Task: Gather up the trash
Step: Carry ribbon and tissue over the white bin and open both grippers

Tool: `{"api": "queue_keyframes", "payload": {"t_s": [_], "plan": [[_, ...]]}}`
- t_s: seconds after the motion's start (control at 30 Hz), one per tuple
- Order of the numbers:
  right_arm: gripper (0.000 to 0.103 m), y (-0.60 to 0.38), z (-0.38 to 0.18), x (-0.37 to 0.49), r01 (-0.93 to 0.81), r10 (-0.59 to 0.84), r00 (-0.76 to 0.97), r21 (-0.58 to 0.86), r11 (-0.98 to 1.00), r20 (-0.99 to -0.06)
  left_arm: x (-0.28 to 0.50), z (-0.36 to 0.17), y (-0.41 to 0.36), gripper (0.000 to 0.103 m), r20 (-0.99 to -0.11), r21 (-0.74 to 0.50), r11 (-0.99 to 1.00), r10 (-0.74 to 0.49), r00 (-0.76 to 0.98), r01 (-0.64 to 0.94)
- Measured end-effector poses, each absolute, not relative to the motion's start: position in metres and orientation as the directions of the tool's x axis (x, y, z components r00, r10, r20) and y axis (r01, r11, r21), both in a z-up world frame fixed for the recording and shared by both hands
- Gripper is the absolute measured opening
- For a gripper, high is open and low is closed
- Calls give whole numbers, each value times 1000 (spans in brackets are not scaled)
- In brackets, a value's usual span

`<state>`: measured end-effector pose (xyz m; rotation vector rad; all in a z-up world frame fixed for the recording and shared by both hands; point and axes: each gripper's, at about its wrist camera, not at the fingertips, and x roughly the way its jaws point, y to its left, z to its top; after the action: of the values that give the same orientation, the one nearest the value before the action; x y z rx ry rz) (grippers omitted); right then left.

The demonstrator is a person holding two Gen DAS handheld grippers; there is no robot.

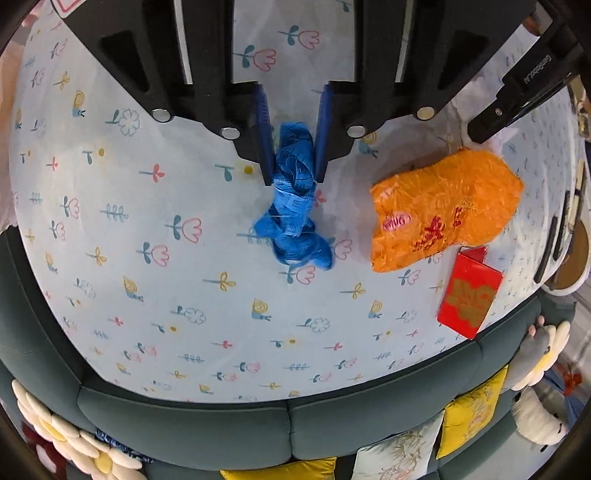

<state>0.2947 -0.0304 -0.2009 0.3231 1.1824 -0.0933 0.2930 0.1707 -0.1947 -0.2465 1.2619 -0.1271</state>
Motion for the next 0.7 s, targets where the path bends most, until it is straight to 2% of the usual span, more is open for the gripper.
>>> {"api": "queue_keyframes", "payload": {"t_s": [0.4, 0.7], "plan": [[18, -53, -179, 235, 300, 150, 418, 292, 908, -896, 238, -166, 174, 18, -918, -284, 955, -245, 313, -84], [18, -68, -141, 176, 298, 172, 495, 353, 887, -851, 187, -127, 148, 18, -894, -317, 948, -295, 338, -11]]}}
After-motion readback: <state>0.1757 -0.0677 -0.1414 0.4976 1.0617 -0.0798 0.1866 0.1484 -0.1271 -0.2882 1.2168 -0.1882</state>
